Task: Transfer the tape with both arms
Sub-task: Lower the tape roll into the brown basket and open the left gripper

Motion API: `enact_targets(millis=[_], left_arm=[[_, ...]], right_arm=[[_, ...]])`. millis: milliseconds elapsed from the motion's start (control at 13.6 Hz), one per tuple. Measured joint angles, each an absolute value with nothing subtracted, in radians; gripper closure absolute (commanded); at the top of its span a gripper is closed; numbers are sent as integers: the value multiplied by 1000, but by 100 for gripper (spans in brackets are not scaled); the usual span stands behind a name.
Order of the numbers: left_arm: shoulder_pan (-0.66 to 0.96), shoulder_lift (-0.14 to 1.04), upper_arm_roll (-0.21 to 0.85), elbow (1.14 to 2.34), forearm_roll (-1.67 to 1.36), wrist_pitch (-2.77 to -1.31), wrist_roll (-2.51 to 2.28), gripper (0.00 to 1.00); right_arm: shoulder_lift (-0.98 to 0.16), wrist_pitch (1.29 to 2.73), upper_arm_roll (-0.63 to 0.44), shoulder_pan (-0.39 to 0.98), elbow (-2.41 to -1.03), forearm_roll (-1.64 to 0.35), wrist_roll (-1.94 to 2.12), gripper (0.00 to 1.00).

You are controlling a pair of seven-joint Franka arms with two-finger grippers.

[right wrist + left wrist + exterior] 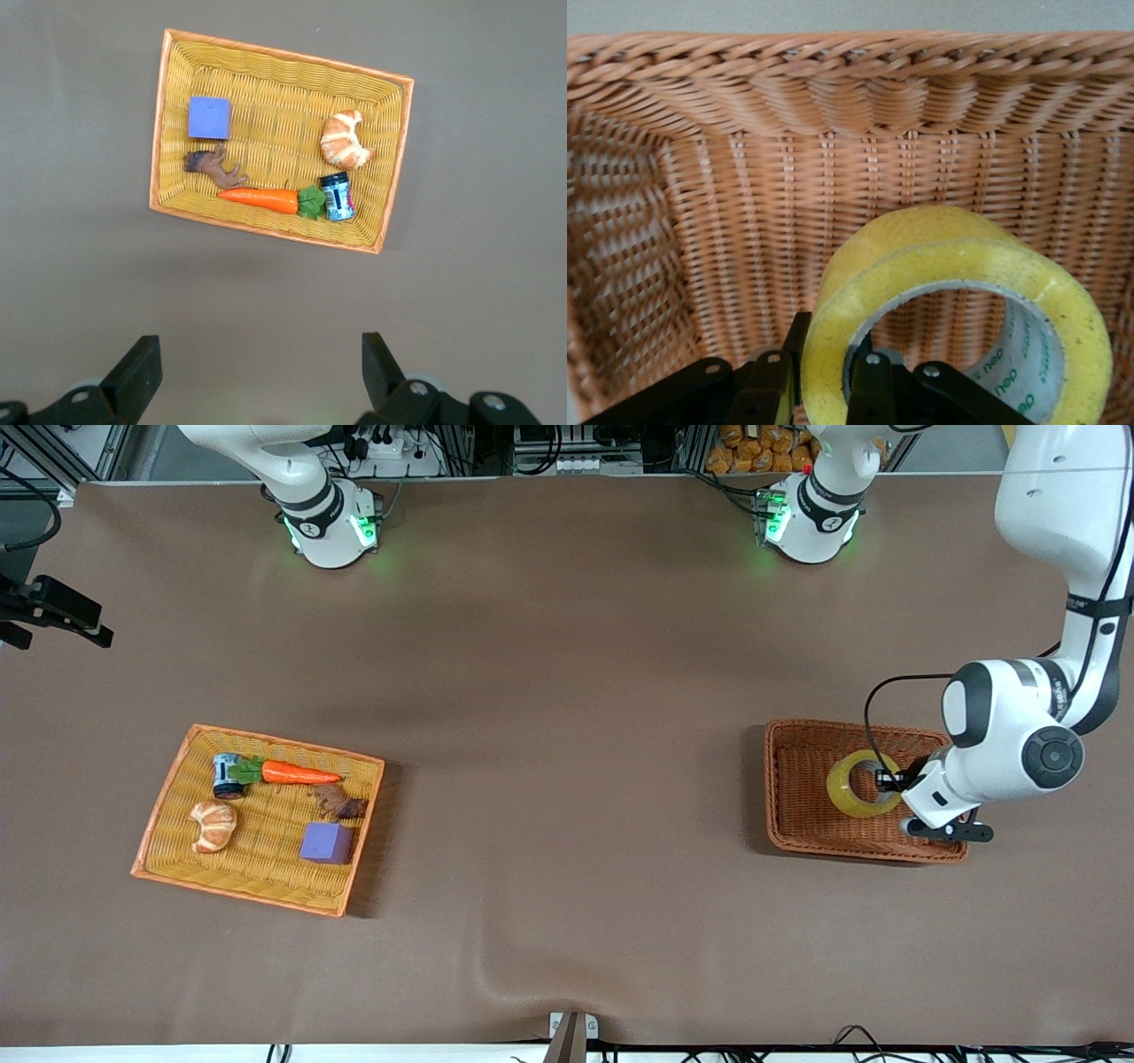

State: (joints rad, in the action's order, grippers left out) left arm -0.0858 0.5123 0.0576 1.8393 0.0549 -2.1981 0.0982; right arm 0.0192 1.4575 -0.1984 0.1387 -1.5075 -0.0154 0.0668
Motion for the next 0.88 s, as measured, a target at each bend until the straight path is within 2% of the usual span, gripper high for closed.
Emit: enact_targets(millis=[74,147,442,589,737,884], left_arm=[[-86,522,58,1839,55,-2208,98,35],[-87,528,58,1839,55,-2212,98,0],[-91,514,59,1816,55,-2213,98,0],[-91,462,63,1791,55,-2186,98,0],[-86,385,68,1734,55,-2075,98,0],[-77,328,78,1627,65,-1903,98,0]], right_arm=[[19,1457,-198,139,-1508,-15,67,0],[19,1457,-199,139,-1507,-15,67,0],[19,1457,-200,139,-1507,-15,67,0],[19,1457,-198,140,-1507,-15,67,0],[19,1457,-199,141,-1506,-15,67,0],[20,1457,-205,139,-1504,-14,66,0]])
